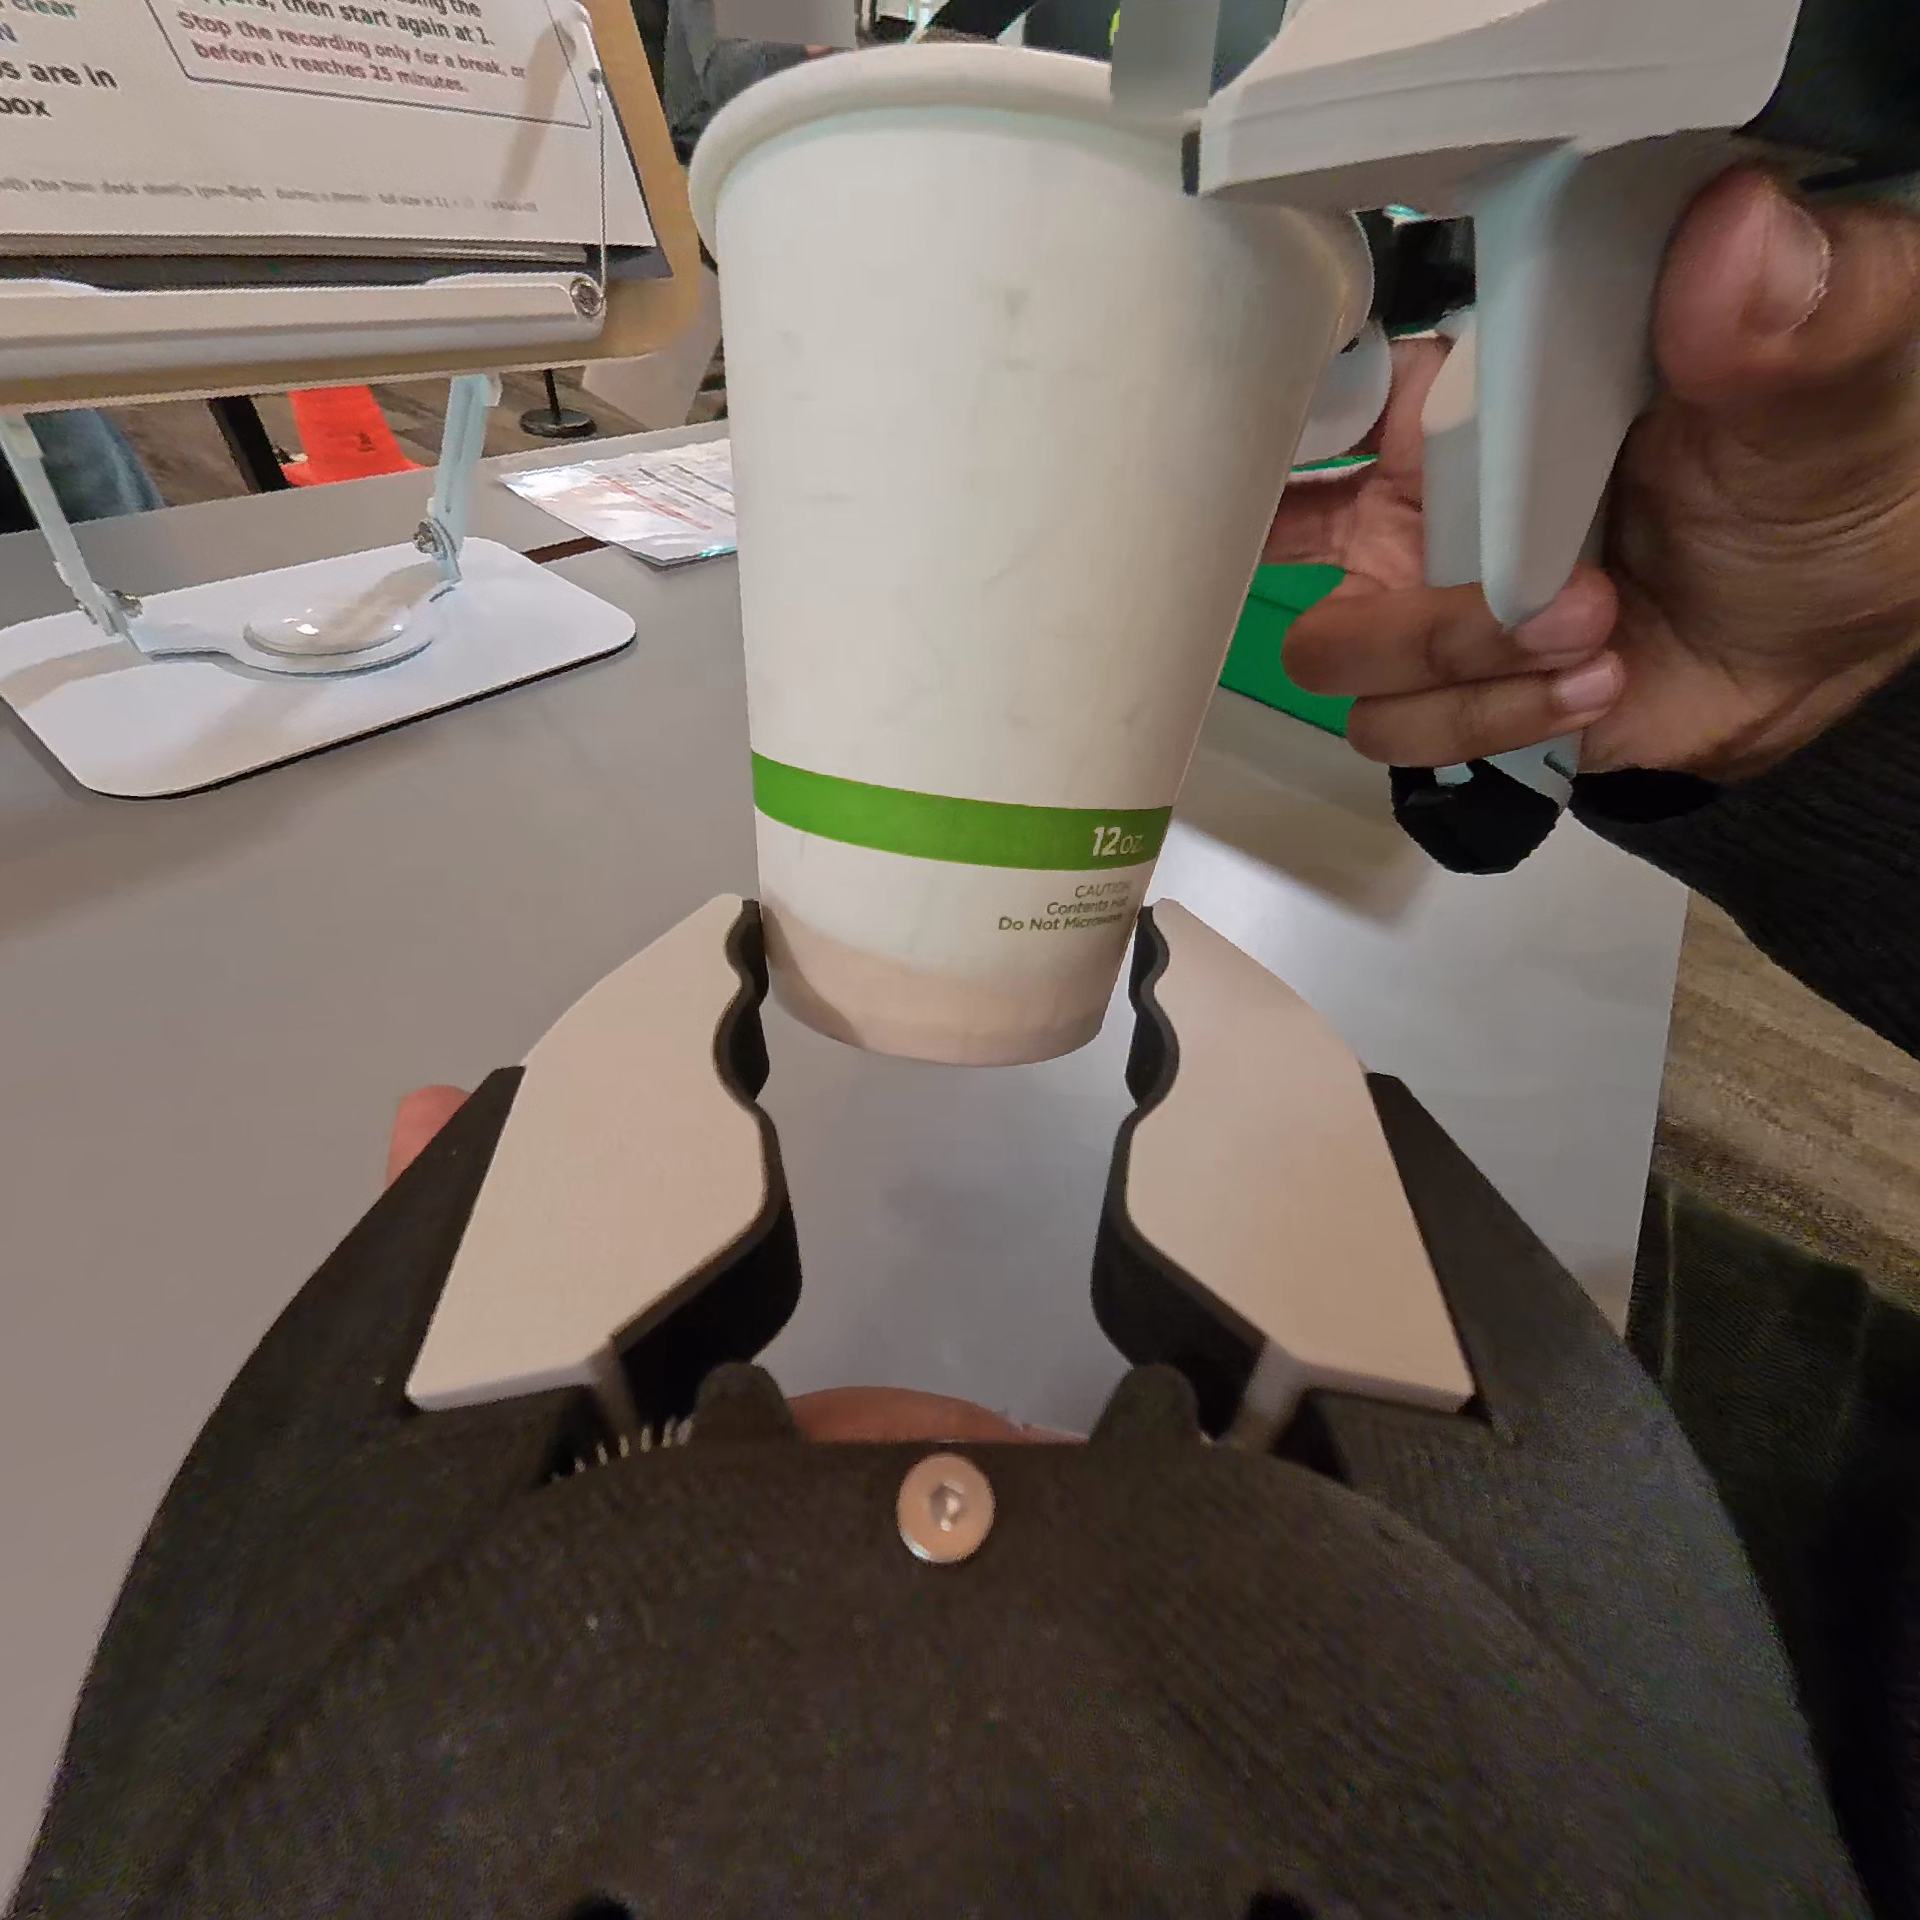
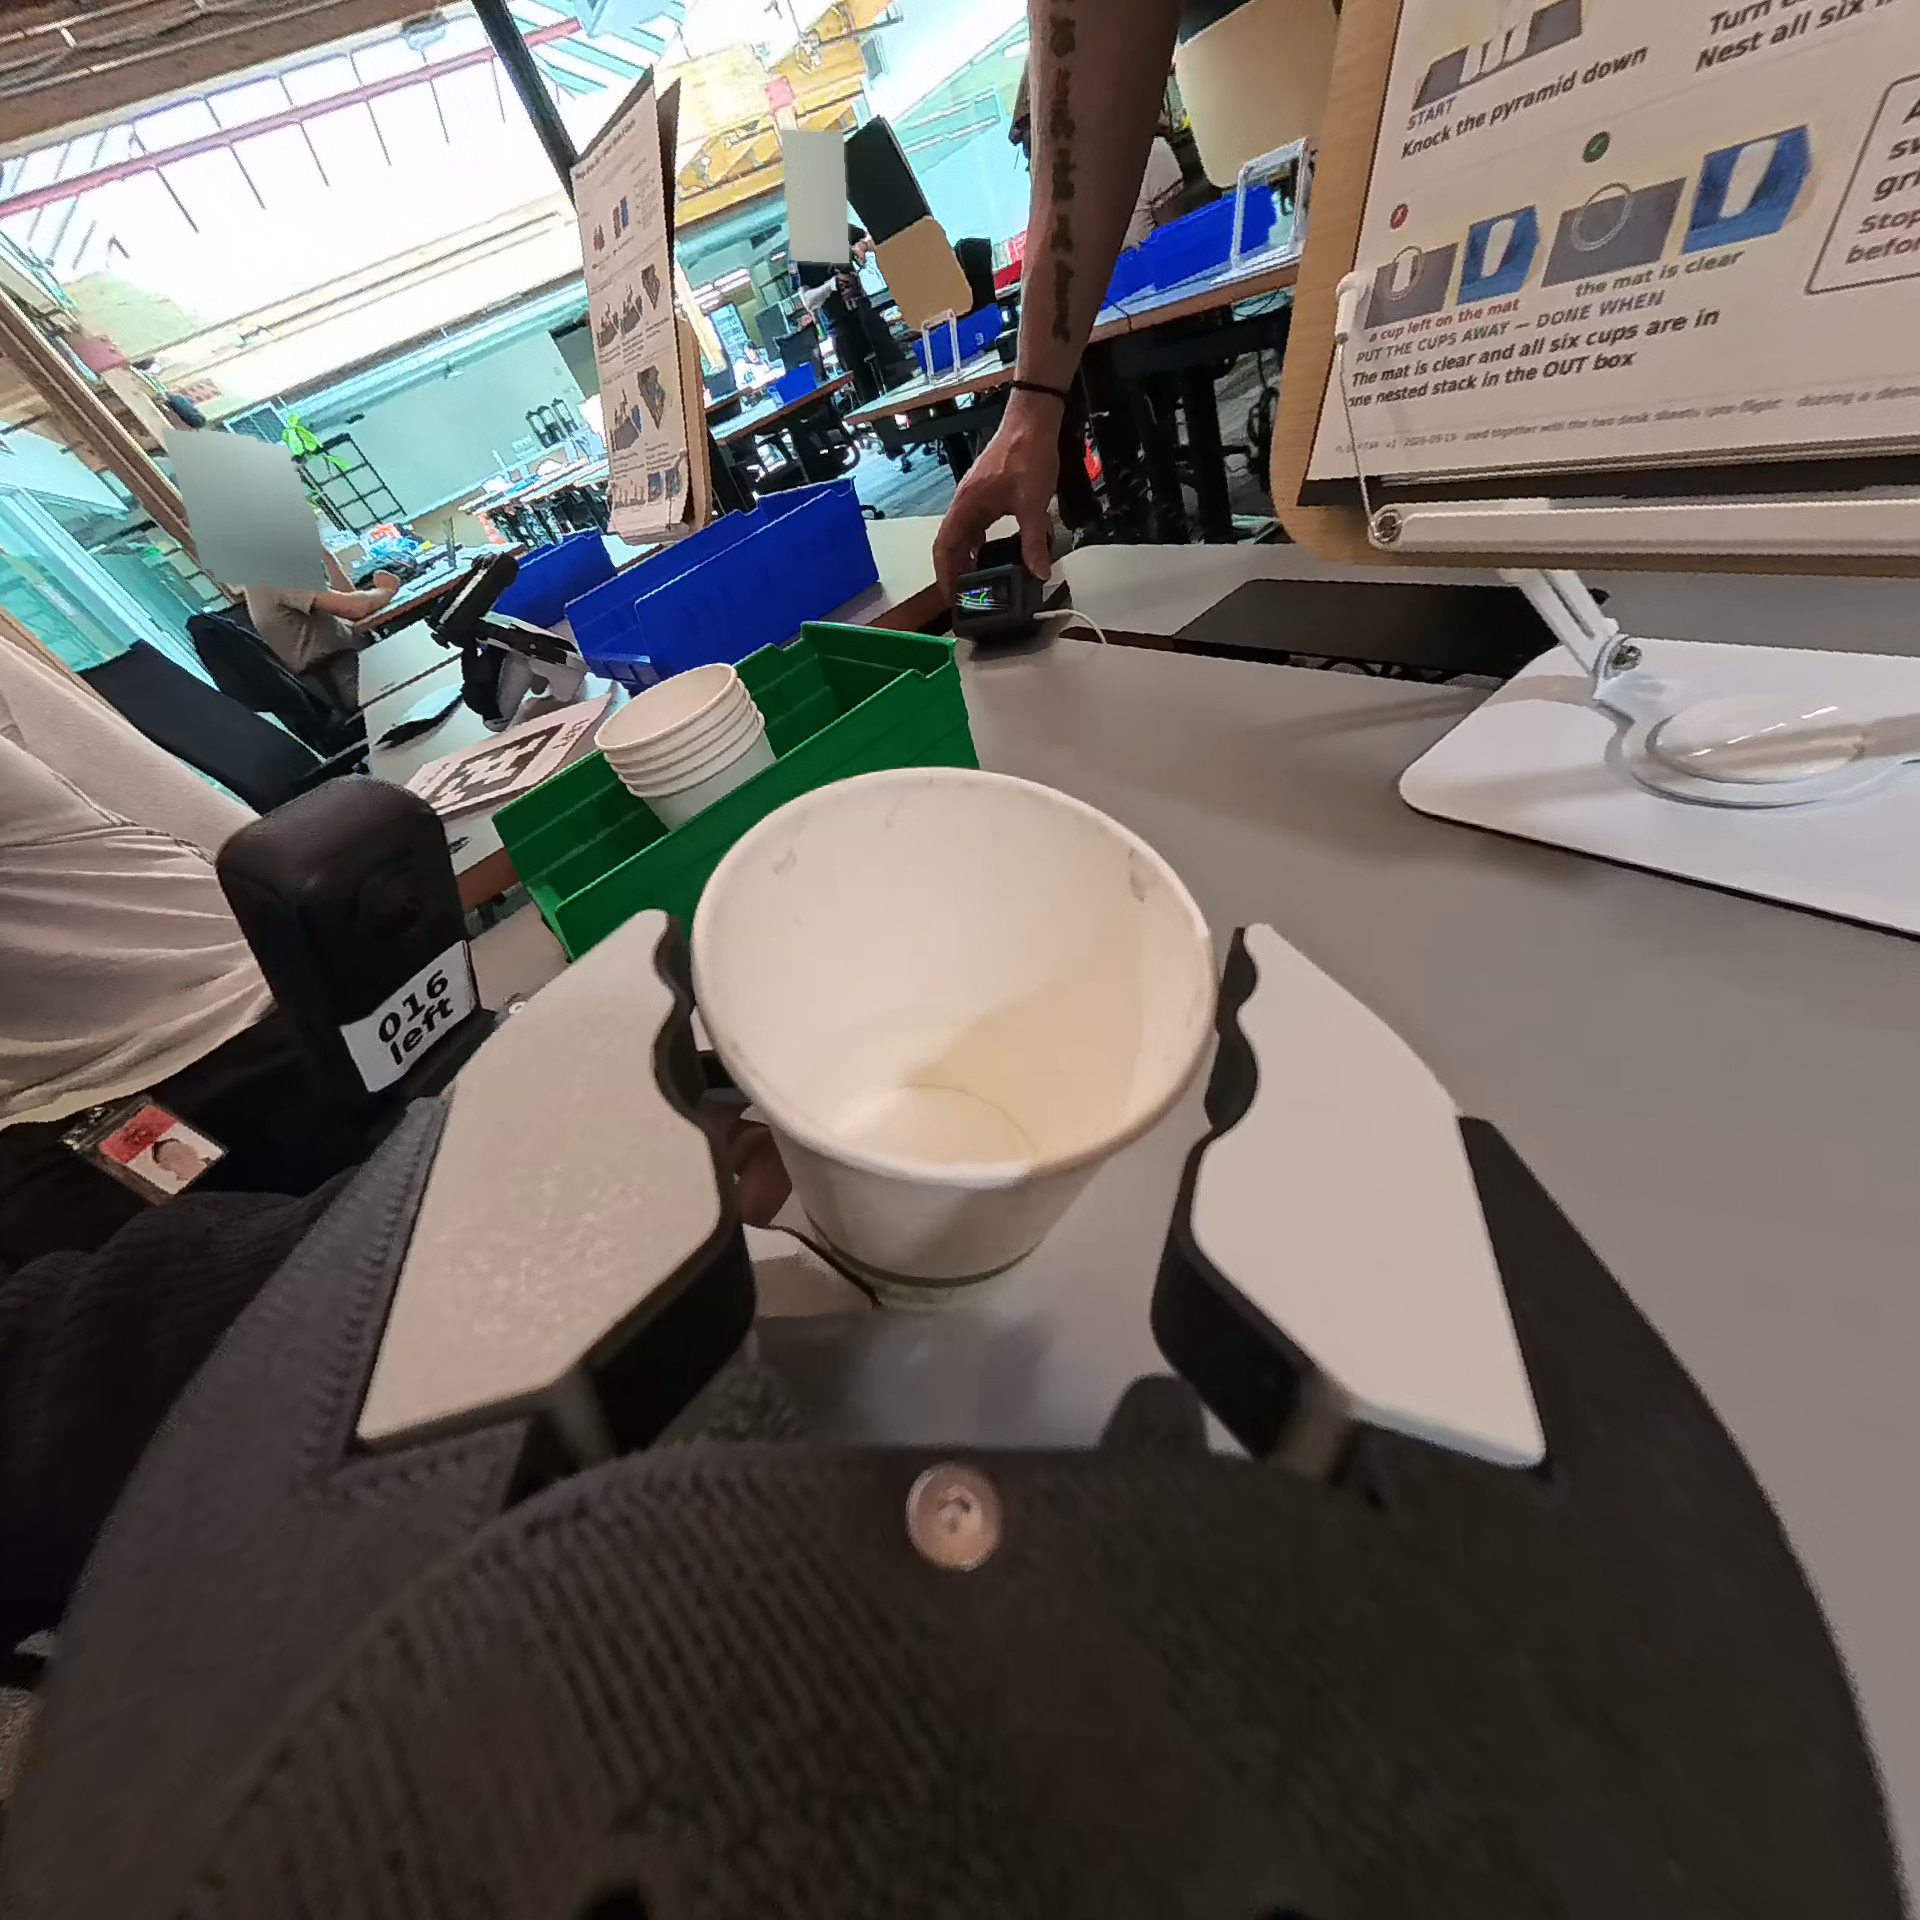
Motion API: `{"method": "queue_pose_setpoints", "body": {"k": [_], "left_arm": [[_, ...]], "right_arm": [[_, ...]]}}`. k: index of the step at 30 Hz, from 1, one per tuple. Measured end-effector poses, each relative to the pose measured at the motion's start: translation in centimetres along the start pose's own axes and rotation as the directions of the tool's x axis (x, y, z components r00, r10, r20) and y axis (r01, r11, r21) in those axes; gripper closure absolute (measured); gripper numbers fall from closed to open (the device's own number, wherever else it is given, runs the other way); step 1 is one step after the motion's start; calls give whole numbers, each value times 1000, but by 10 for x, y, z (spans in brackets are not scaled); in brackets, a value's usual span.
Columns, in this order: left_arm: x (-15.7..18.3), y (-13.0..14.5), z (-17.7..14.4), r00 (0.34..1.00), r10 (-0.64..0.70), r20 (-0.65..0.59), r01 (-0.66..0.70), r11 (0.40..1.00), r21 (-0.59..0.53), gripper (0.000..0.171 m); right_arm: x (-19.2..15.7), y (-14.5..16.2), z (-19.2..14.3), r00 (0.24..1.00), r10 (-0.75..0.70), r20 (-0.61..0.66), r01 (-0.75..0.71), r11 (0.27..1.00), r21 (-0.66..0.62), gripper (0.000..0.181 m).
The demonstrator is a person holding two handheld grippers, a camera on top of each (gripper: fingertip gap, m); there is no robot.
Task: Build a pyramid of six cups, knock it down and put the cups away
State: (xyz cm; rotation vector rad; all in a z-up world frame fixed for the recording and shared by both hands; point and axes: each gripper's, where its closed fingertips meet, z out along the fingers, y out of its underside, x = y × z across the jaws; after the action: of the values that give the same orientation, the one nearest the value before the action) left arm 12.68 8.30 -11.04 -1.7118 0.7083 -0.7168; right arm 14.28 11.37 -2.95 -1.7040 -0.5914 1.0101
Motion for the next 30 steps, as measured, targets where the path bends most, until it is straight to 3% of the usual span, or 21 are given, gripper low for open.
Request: {"method": "queue_pose_setpoints", "body": {"k": [2,4,12,30], "left_arm": [[1,-1,-1,1000,-8,-9,8,1000,6,103],[0,-2,-1,1000,-14,-13,15,1000,10,104],[-3,-7,-4,996,-80,-36,81,996,35,104],[-17,-4,-7,994,-109,23,108,994,19,104]], "right_arm": [[2,-1,-1,1000,15,0,-15,1000,3,85],[7,-2,-4,1000,11,-17,-11,1000,16,106],[7,11,-1,995,-90,-37,88,995,-51,104],[23,26,1,997,-56,-62,49,993,-110,102]]}}
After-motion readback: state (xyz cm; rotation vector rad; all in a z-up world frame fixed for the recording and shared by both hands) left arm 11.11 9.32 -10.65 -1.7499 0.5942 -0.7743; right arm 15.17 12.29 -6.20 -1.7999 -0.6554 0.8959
